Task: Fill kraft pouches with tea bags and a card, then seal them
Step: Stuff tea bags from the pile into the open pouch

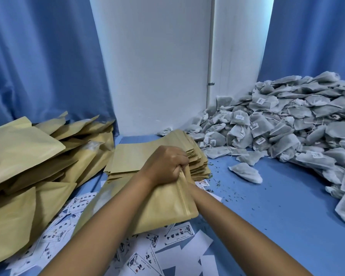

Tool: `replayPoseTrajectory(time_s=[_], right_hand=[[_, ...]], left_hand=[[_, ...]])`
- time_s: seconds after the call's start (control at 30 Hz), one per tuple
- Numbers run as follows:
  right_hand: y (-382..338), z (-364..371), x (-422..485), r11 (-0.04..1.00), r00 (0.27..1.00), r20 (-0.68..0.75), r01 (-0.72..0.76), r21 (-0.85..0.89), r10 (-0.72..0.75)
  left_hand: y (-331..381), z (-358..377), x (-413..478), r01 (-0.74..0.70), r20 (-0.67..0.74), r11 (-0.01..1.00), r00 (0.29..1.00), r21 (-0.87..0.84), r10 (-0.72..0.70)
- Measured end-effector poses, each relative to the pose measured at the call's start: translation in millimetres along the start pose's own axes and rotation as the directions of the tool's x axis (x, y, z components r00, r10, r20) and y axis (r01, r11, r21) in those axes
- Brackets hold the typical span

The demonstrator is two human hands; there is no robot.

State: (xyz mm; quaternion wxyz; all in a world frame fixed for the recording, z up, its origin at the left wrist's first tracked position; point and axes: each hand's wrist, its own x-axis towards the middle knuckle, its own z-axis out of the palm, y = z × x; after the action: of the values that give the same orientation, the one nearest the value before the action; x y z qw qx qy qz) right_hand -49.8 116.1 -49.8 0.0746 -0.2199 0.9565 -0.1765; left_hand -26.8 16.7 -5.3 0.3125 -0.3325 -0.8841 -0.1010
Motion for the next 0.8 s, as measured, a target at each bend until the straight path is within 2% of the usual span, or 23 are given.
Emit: replayPoseTrajectory(time_s=[0.03, 0.07, 0.1, 0.13, 0.17, 0.23, 0.27, 0.3, 0.33, 0.4, 0.43, 0.47, 0.57, 0.63, 0.7, 0.73, 0.77, 0.8], right_hand=[[23.5, 6.6, 2.2, 0.957, 0.957, 0.011, 0.289, 0.038, -0.29], [24.3, 15.1, -7.6, 0.872, 0.891, 0.03, 0.437, 0.219, -0.454], [12.8, 0.1, -15.5, 0.86, 0.913, 0.078, 0.346, 0.376, -0.401], [17.6, -11.1, -20.1, 0.777, 0.863, 0.098, 0.389, 0.494, -0.495], [27.8, -15.0, -16.3, 0.713, 0.886, -0.035, 0.395, 0.579, -0.462], [38.1, -14.2, -3.6, 0.583, 0.924, -0.328, 0.379, 0.719, -0.196], [43.6, -15.3, 3.5, 0.577, 0.897, -0.441, 0.376, 0.725, -0.03], [48.6, -16.0, 12.5, 0.596, 0.873, -0.48, 0.341, 0.727, 0.084], [49.3, -20.7, 17.1, 0.603, 0.895, -0.427, 0.272, 0.75, 0.128], [42.7, -29.8, 23.0, 0.578, 0.997, -0.066, 0.025, 0.815, 0.049], [36.2, -30.3, 25.4, 0.525, 0.995, 0.099, -0.07, 0.849, -0.028], [29.3, -30.6, 25.9, 0.449, 0.981, 0.176, -0.123, 0.885, -0.078], [16.2, -42.1, 32.4, 0.287, 0.985, 0.168, -0.152, 0.946, -0.031], [12.7, -61.9, 37.3, 0.135, 0.983, 0.171, -0.161, 0.978, -0.062], [10.8, -84.3, 44.4, -0.049, 0.988, 0.148, -0.15, 0.987, -0.036], [11.3, -92.2, 49.8, -0.118, 0.993, 0.12, -0.118, 0.986, 0.012], [11.4, -97.2, 53.4, -0.181, 0.994, 0.085, -0.072, 0.981, 0.069], [13.3, -97.9, 57.3, -0.224, 0.991, 0.059, -0.031, 0.974, 0.121]], left_hand=[[-2.0, 0.6, -2.5, -0.002, 0.0, 1.0, 1.0, 0.007, 0.002], [-5.8, -0.2, -6.3, 0.012, -0.022, 1.0, 1.0, -0.002, -0.012], [-10.2, -2.3, -9.9, 0.036, -0.055, 0.999, 0.998, -0.017, -0.037], [-14.3, -4.8, -12.7, 0.059, -0.092, 0.998, 0.994, -0.03, -0.061], [-17.7, -7.2, -13.9, 0.073, -0.122, 0.997, 0.99, -0.036, -0.077], [-20.8, -9.8, -13.7, 0.081, -0.149, 0.996, 0.985, -0.033, -0.085], [-19.9, -10.1, -12.3, 0.077, -0.156, 0.996, 0.984, -0.035, -0.082], [-17.8, -10.3, -10.3, 0.066, -0.16, 0.997, 0.984, -0.042, -0.072], [-15.0, -9.9, -8.3, 0.049, -0.16, 0.997, 0.986, -0.053, -0.056], [-7.1, -7.0, -3.5, 0.0, -0.14, 0.998, 0.99, -0.055, -0.007], [-2.2, -4.8, -1.0, -0.023, -0.122, 0.999, 0.992, -0.037, 0.018], [3.5, -2.3, 0.6, -0.042, -0.103, 0.999, 0.994, -0.008, 0.041], [15.0, -1.5, 2.3, -0.02, -0.11, 0.997, 0.994, 0.073, 0.028], [12.2, -8.8, 3.1, 0.113, -0.225, 0.99, 0.97, 0.081, -0.093], [3.4, -16.8, 3.8, 0.316, -0.408, 0.946, 0.875, 0.071, -0.261], [-0.9, -18.9, 2.8, 0.441, -0.497, 0.895, 0.792, 0.066, -0.354], [-4.0, -20.2, 0.6, 0.584, -0.559, 0.811, 0.683, 0.03, -0.47], [-9.6, -18.2, -3.7, 0.727, -0.564, 0.684, 0.54, -0.063, -0.625]])
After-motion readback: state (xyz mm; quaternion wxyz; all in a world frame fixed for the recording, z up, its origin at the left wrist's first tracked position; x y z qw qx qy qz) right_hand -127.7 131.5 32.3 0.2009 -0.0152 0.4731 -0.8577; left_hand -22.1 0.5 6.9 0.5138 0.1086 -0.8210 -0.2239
